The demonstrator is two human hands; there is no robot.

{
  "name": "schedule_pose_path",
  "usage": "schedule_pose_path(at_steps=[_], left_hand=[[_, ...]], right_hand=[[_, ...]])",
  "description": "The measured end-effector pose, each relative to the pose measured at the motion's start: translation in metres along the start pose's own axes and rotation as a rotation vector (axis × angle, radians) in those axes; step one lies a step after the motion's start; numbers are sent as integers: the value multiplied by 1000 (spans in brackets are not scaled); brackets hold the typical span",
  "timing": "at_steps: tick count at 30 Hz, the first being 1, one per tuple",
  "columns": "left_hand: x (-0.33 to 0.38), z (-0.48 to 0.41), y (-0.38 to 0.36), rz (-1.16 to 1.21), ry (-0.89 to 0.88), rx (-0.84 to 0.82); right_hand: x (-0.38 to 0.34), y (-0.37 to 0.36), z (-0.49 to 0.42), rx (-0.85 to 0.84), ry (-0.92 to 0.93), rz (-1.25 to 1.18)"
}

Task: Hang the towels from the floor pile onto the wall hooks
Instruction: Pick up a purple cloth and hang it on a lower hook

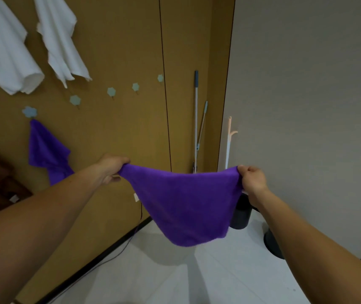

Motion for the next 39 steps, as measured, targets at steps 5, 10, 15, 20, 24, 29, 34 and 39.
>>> schedule_pose_path(at_steps=[5,10,15,20,24,29,34,39], left_hand=[[-3,1,5,44,-47,-20],[-13,-1,10,149,-34,-33],[-25,-11,18,267,40,-90],[-29,-35,46,272,-37,-20],[-36,-62,65,175,-112,40],[-58,-104,89,120,4,-39],[-66,-134,121,27,93,-334],[-63,-158,152,-432,-15,-441]], right_hand=[[-7,0,-6,12,100,137],[-3,-23,-10,-172,41,192],[3,-62,7,-575,-104,128],[3,-93,-3,-579,-117,240],[-6,-128,-22,-448,28,464],[-29,-193,-36,-418,118,481],[-43,-265,-28,-688,125,587],[-62,-336,-39,-651,335,911]])
Point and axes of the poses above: each hand's wrist, its own z-axis away from the middle knuckle, its own y-axis out of the back of the hand, x = y × z, the point moved 7 cm from there along -z, towards the middle knuckle, and after that the axes turned 1 degree about z, right-handed, at the moved point
